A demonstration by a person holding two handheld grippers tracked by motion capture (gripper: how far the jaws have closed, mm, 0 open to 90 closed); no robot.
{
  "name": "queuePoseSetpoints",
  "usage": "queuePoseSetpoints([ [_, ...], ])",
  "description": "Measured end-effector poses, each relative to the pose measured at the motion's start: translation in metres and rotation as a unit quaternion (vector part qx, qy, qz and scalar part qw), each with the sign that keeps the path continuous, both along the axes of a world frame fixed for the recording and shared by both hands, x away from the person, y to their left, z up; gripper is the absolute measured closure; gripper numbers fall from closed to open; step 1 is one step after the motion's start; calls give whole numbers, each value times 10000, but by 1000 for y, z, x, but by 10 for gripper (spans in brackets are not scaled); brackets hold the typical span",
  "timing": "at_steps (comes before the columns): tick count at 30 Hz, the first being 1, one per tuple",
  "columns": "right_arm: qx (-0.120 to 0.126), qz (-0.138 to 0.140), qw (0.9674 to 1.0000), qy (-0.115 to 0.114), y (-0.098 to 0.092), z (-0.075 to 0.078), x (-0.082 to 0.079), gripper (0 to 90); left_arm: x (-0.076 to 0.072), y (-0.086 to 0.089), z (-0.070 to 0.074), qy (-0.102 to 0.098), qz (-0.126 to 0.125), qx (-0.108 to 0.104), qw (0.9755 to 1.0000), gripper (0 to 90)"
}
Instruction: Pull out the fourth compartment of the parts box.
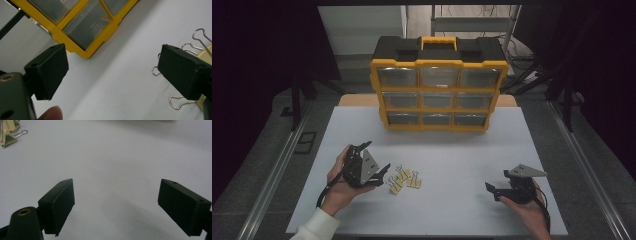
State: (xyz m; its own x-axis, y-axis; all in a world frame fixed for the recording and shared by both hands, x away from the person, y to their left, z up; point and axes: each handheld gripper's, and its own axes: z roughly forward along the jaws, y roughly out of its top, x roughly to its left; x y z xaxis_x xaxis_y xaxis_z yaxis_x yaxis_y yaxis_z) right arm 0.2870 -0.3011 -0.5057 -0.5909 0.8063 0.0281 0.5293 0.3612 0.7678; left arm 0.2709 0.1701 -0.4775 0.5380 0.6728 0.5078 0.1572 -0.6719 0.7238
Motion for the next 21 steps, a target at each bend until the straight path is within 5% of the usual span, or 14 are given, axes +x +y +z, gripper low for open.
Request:
queuePoseSetpoints([
  [21,-4,-52,10000,30,-2,-1,-1,145,5,-11,2,-236,-85,366,9990,109],
])
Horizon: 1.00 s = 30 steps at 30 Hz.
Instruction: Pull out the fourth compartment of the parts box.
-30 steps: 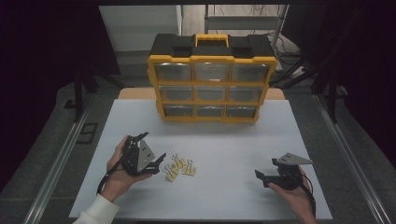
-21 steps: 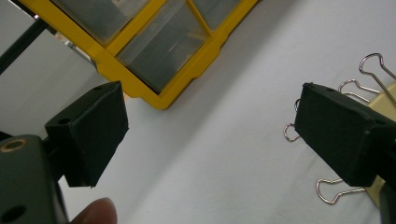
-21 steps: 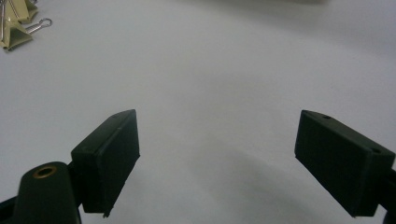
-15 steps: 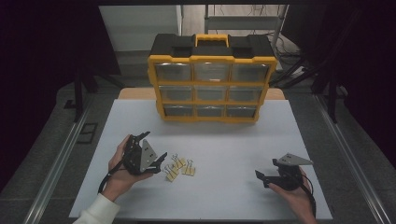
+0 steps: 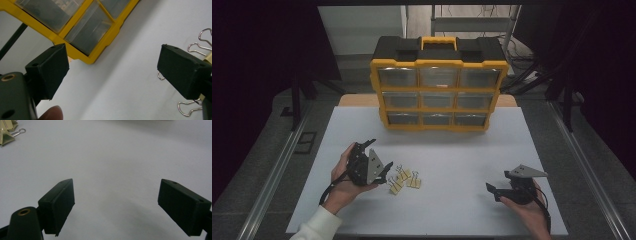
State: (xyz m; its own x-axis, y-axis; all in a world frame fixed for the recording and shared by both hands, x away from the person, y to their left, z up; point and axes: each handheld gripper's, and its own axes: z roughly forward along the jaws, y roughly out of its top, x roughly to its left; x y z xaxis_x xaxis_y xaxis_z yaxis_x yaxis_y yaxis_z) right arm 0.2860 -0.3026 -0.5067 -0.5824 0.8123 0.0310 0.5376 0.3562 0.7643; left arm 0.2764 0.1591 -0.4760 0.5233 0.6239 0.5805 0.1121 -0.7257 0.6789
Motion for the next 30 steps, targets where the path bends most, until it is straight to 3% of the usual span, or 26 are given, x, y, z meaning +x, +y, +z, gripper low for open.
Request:
queuePoseSetpoints([
  [5,92,-36,10000,13,-2,0,0,145,2,-2,2,-39,-37,36,10000,110],
  [30,33,-40,10000,3,-1,-1,0,145,19,-12,14,-258,-42,175,9995,115],
])
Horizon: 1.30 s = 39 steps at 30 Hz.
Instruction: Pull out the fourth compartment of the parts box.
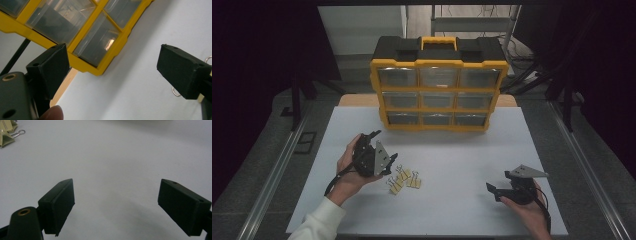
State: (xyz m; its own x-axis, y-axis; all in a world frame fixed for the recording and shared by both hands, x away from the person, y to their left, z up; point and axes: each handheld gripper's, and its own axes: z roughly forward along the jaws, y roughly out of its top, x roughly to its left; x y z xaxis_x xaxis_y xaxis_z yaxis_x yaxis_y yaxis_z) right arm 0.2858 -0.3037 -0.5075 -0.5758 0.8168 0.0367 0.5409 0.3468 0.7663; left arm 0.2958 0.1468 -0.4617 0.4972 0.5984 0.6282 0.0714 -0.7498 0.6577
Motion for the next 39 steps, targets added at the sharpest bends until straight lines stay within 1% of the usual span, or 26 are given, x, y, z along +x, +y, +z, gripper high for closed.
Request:
queuePoseSetpoints([
  [3,2,7,10000,-2,0,0,0,145,3,0,2,-32,33,61,10000,114],
  [5,-1,6,10000,-6,1,0,0,145,4,0,3,-61,36,33,10000,114],
  [6,-1,6,10000,-6,1,0,0,145,5,0,4,-58,42,69,10000,114],
  [8,-2,6,10000,-4,1,0,0,145,7,-1,5,-81,37,30,10000,115],
  [10,-9,5,10000,-8,1,0,0,145,8,-1,6,-94,35,81,9999,115],
  [14,-2,3,10000,-4,1,0,0,145,11,-4,8,-139,8,76,9999,115],
  [19,70,18,10000,-7,2,1,-1,144,14,-5,9,-159,-3,114,9998,114],
  [31,21,32,10000,-25,2,0,0,144,23,-7,12,-185,9,166,9997,114],
  [34,4,42,10000,-28,3,0,0,144,26,-7,14,-224,20,197,9996,114],
  [39,4,51,10000,-40,2,0,0,143,29,-5,15,-229,56,159,9996,113],
])
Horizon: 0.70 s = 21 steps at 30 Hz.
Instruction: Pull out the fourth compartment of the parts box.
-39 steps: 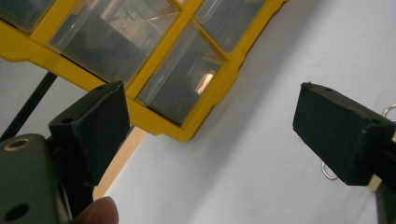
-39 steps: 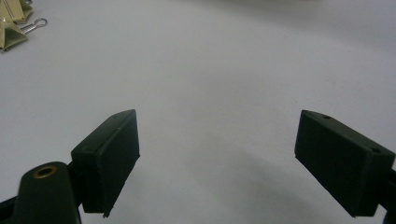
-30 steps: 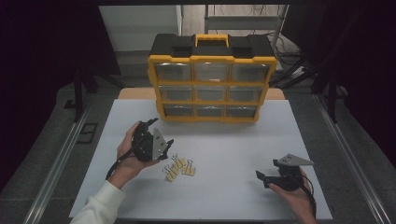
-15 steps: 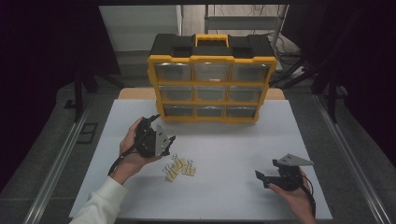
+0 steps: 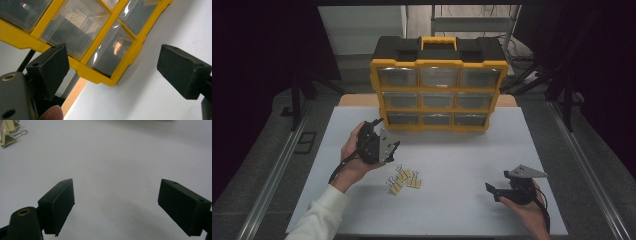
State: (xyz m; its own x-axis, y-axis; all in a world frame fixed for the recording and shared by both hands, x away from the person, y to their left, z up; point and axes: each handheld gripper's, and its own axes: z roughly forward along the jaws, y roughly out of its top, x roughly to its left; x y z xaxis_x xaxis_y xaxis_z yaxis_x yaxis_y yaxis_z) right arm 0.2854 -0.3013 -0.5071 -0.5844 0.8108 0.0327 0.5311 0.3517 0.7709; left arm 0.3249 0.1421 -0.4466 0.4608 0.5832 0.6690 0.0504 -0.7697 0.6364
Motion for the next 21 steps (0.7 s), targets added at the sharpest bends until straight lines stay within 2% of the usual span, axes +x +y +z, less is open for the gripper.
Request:
queuePoseSetpoints([
  [10,-21,-7,10000,-6,0,0,0,142,5,0,3,-59,6,8,10000,112],
  [16,-39,-21,10000,-12,-1,-1,0,142,8,-2,5,-184,5,113,9998,110],
  [21,-57,-17,10000,-12,0,-1,0,142,12,-1,8,-228,17,103,9997,111],
])
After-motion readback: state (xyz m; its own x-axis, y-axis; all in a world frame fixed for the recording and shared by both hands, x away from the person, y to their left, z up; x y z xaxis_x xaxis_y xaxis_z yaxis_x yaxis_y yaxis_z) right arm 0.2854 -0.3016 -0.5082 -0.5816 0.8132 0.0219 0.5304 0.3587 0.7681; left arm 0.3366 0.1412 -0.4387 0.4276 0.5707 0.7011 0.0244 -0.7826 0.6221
